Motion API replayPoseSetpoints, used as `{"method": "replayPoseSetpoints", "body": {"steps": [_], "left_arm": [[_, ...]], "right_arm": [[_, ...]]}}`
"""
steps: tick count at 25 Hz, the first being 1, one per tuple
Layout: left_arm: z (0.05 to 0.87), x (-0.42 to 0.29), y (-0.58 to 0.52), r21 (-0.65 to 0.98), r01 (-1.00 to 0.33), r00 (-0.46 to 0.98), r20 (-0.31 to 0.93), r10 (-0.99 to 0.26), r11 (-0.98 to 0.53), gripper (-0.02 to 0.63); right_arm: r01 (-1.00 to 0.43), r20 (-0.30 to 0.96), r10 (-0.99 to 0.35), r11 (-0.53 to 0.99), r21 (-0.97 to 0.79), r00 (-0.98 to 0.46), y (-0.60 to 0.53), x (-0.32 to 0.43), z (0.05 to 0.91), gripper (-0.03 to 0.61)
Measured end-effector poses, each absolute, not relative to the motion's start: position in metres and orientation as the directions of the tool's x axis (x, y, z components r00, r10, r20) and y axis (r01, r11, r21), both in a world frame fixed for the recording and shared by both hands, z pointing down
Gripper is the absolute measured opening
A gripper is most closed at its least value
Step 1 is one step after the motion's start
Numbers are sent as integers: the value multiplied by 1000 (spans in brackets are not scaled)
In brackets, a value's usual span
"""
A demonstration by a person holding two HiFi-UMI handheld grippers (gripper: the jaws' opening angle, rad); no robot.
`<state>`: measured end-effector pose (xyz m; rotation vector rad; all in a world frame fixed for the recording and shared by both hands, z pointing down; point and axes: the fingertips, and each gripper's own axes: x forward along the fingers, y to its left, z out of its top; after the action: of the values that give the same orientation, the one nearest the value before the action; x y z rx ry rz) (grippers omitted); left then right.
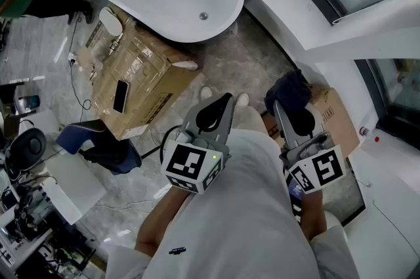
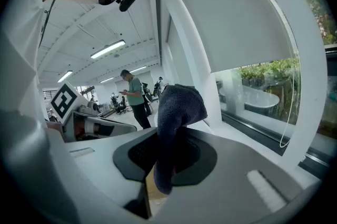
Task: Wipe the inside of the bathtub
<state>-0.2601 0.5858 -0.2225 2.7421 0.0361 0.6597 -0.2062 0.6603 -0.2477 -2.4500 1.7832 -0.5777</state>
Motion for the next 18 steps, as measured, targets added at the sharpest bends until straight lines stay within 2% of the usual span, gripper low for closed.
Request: {"method": "replayPoseSetpoints", "body": {"steps": [10, 18], "left_arm": [[-233, -282, 595, 312, -46, 902, 420, 94, -949, -2], [-237, -270, 598, 336, -88, 913, 405, 59, -938, -2]], "right_arm": [[-891, 275, -922, -349, -290, 272, 675, -229, -252, 51], [-899, 301, -932, -298, -321, 202, 675, -225, -259, 52]]}}
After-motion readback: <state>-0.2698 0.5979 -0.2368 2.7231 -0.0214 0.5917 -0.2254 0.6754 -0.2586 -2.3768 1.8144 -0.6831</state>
